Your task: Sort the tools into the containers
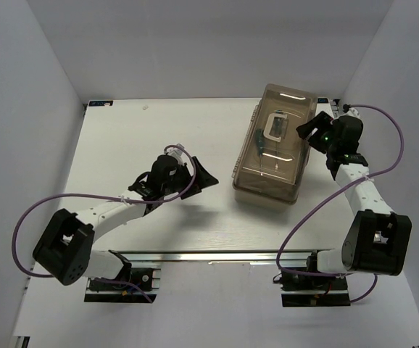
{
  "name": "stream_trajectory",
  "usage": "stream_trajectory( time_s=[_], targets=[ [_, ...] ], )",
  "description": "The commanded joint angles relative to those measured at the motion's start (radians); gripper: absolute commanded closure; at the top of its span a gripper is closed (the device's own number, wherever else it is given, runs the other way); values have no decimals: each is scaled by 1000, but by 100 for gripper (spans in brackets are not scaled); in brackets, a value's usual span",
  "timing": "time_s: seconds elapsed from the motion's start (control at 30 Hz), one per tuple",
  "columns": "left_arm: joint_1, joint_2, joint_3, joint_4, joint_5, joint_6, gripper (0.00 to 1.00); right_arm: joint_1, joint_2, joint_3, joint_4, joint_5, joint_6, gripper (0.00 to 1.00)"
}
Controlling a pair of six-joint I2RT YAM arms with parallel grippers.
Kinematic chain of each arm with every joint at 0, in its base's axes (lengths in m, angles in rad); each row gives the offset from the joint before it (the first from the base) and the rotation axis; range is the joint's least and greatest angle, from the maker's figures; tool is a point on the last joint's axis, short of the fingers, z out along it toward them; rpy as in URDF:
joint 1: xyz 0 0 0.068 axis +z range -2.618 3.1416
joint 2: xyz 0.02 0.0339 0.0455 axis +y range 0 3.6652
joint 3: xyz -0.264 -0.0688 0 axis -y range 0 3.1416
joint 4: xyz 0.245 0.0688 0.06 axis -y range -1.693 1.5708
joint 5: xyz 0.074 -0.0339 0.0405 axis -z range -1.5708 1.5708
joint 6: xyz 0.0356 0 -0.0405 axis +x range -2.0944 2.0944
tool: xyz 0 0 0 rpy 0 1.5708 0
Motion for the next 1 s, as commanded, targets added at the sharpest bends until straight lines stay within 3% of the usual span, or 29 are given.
stream_trajectory(
  time_s=[0.0, 0.03, 0.07, 0.23, 0.37, 0.53, 0.8, 0.97],
  targets=[
    [-11, 16, 59, 85, 55, 6, 3, 20, -26, -41, -98, -200, -51, 22],
    [-21, 44, 65, 88, 73, 10, 4, 17, -38, -38, -83, -239, -79, 13],
    [-25, 61, 79, 88, 82, 20, 4, 17, -52, -36, -75, -274, -111, 11],
    [-68, 182, 97, 103, 173, 26, 7, 9, -196, -53, 86, -541, -370, 11],
    [-105, 272, 146, 105, 222, 44, 11, 6, -334, -85, 83, -523, -505, 11],
    [-122, 363, 202, 108, 262, 52, 14, -6, -437, -128, -56, -483, -616, 11],
    [-111, 475, 341, 45, 149, 49, 11, -14, -598, -239, -168, -485, -674, 11],
    [-78, 446, 340, 7, 46, 4, 9, -12, -626, -236, -245, -433, -711, 11]
  ],
)
